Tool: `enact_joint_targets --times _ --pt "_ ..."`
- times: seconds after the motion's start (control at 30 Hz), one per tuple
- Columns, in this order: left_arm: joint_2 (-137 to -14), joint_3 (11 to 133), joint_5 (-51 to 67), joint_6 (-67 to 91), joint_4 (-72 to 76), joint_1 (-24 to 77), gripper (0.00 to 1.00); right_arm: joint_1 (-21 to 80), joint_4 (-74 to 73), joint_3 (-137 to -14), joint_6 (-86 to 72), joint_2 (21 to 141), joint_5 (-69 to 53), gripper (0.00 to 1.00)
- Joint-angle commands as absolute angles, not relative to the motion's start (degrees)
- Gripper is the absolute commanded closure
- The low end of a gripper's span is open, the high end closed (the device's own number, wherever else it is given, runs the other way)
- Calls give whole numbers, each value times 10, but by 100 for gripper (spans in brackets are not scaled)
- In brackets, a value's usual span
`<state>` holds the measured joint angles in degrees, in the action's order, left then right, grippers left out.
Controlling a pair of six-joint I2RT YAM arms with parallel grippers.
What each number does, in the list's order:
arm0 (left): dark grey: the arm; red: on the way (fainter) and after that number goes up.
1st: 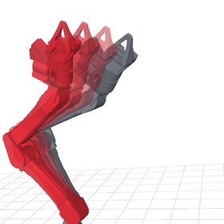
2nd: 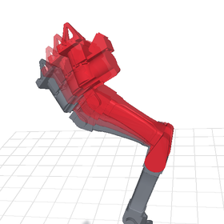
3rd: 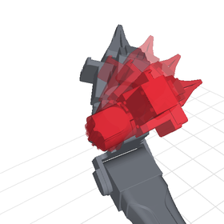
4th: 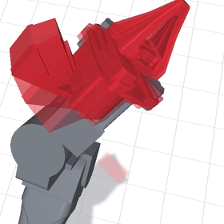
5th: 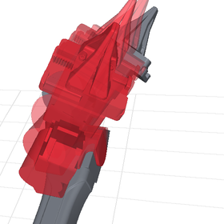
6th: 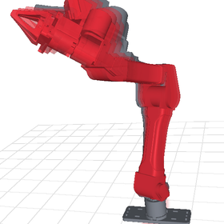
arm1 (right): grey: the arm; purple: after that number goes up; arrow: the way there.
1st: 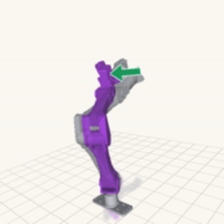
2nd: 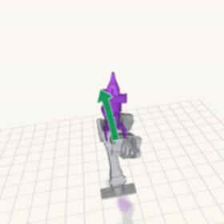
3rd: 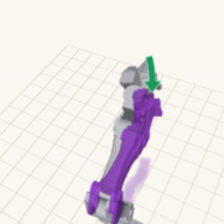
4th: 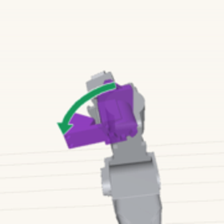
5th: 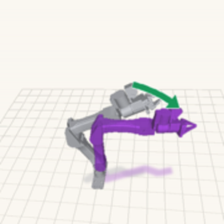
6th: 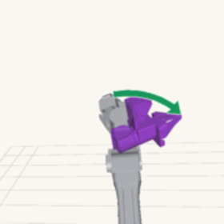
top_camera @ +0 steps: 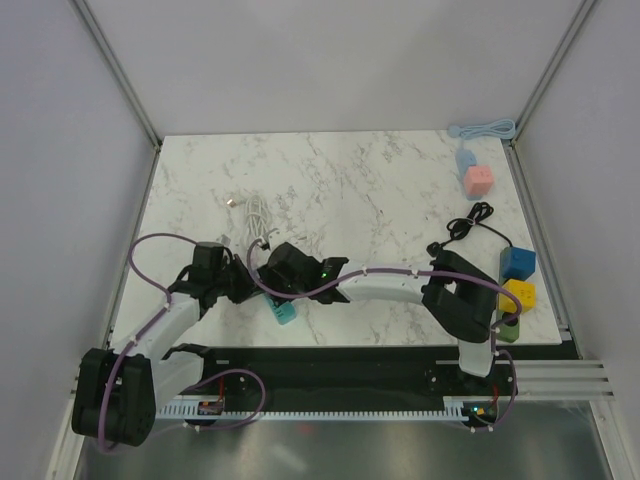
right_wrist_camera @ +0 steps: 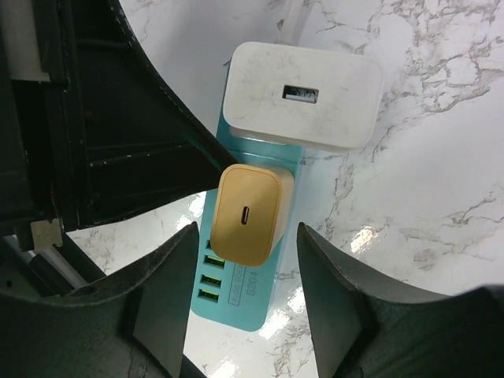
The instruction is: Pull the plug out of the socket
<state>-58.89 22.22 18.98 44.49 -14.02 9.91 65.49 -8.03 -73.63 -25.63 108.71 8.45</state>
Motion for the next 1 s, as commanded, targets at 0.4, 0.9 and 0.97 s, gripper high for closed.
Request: enact_joint_targets --times 0.4,0.9,0.97 --pt "-618 229 119 424 -195 96 98 679 -102 -801 -245 1121 184 42" --pt "-626 228 93 429 -214 96 98 683 -121 -830 -246 1144 216 54" --pt "-630 228 90 429 -215 96 98 686 -121 -834 -245 1146 218 54"
